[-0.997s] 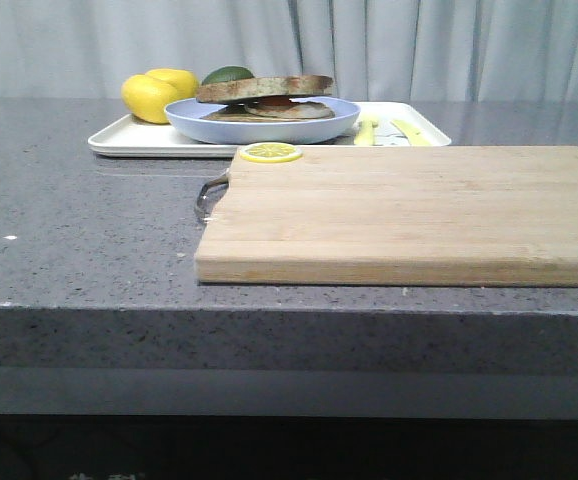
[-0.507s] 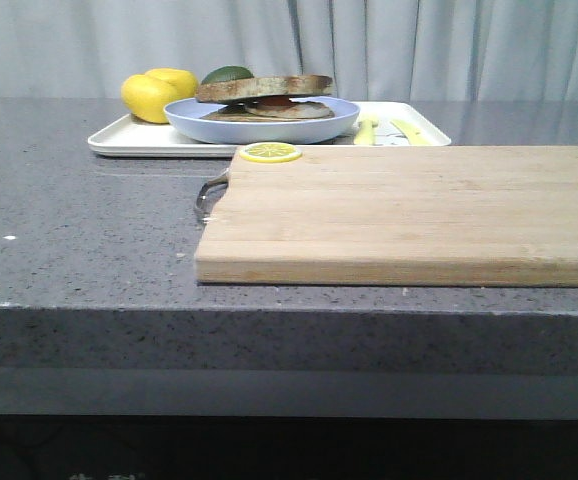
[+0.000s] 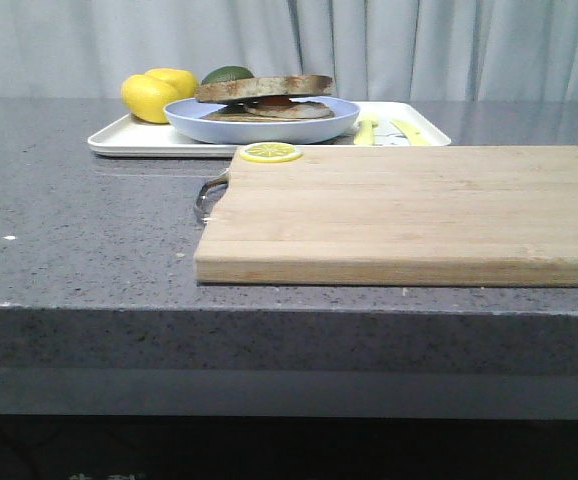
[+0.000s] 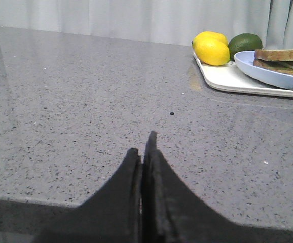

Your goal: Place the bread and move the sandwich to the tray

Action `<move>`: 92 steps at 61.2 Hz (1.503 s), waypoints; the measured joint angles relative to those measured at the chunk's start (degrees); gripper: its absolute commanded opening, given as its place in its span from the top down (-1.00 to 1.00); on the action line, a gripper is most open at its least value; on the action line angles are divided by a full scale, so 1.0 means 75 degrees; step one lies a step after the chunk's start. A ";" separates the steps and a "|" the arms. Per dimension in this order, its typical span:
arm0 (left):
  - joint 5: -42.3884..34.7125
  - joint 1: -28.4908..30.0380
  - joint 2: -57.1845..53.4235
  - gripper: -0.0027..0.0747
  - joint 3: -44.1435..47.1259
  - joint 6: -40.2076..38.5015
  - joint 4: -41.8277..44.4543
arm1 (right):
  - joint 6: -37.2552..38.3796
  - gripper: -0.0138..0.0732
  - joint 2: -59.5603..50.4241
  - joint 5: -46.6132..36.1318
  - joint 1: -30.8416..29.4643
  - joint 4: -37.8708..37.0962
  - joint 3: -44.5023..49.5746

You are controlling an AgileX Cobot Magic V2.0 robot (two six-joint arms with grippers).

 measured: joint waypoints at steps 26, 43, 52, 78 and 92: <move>0.0000 0.0000 0.0000 0.98 0.0000 0.0000 0.0000 | -0.0091 0.82 -0.0131 -0.1506 0.0000 0.0000 0.0847; 0.0000 0.0000 0.0000 0.98 0.0000 0.0000 0.0000 | -0.0665 0.82 -0.1534 -0.2480 0.0000 0.0015 0.2597; 0.0000 0.0000 0.0000 0.98 0.0000 0.0000 0.0000 | -0.0720 0.82 -0.2407 -0.2239 0.0000 0.0178 0.3218; -0.0015 0.0000 0.0000 0.98 0.0000 0.0000 0.0000 | -0.0720 0.82 -0.2854 -0.1410 0.0000 0.0329 0.3290; -0.0015 0.0000 0.0000 0.98 0.0000 0.0000 0.0000 | -0.0720 0.82 -0.2854 -0.1410 0.0000 0.0341 0.3290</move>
